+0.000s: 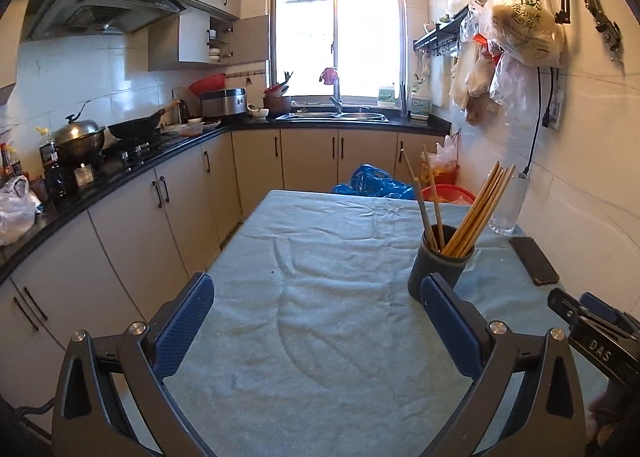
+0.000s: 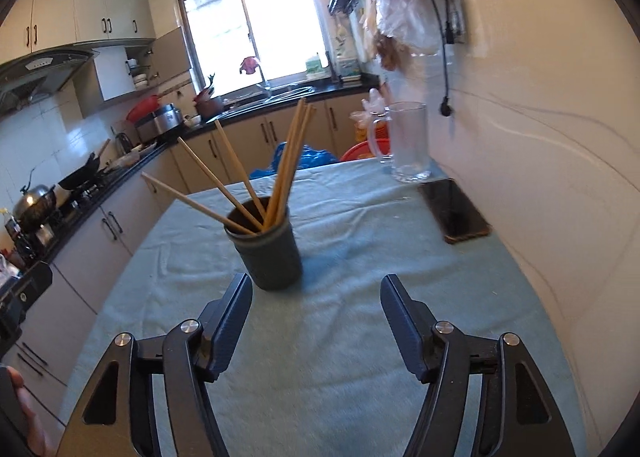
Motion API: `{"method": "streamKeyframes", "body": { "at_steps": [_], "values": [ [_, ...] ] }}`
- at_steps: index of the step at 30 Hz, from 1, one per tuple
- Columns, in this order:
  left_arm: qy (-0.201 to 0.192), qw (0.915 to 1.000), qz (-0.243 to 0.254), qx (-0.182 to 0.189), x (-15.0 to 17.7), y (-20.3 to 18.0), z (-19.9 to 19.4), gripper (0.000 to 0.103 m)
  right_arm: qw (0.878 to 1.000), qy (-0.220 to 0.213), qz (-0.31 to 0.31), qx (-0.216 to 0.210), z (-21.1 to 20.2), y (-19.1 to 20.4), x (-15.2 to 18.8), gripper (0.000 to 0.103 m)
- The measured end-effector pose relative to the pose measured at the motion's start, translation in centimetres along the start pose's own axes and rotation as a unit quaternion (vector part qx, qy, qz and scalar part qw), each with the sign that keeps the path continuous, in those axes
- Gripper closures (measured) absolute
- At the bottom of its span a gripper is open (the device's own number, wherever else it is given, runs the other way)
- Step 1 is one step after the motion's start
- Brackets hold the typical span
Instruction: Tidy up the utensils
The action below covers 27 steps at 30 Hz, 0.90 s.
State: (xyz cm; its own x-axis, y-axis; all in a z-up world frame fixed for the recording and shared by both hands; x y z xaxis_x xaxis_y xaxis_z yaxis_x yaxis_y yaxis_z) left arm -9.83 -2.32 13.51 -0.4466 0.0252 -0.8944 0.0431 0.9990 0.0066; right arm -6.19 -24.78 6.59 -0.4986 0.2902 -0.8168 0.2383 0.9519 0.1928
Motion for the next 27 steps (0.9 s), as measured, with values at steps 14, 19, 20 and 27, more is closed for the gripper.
{"method": "streamKeyframes", "body": {
  "at_steps": [14,19,20,27],
  "values": [
    [-0.008,0.9999,0.007,0.004,3.2,-1.2,-3.5,0.000,0.998,-0.037,-0.020,0.045,-5.1,-0.3,3.2,0.023],
    [0.006,0.9998,0.017,0.013,4.3,-2.2,-3.6,0.000,0.998,-0.039,-0.012,0.048,-5.7,-0.9,3.8,0.023],
    [0.009,0.9997,0.019,0.015,4.5,-2.4,-3.6,0.000,0.998,-0.039,-0.010,0.049,-5.7,-1.1,3.9,0.023],
    [0.043,0.9982,0.031,0.029,5.8,-3.6,-2.6,0.000,0.998,-0.041,-0.008,0.054,-5.7,-1.4,4.1,0.022]
  ]
}}
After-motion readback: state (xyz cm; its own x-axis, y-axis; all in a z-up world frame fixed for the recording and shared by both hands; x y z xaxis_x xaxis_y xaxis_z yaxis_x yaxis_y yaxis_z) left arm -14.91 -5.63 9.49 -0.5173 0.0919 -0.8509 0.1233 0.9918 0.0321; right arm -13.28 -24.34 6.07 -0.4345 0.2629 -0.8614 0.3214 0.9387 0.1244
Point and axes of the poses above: each gripper's, at about its wrist camera, not at the fingertips, and z roughly the way its jaws point, y to its left, x to its underside, the point moved 8 cm from there along z, roughly the way its jaws point, and after that the axes turned 1 degree about x, right-handed, at the moved point
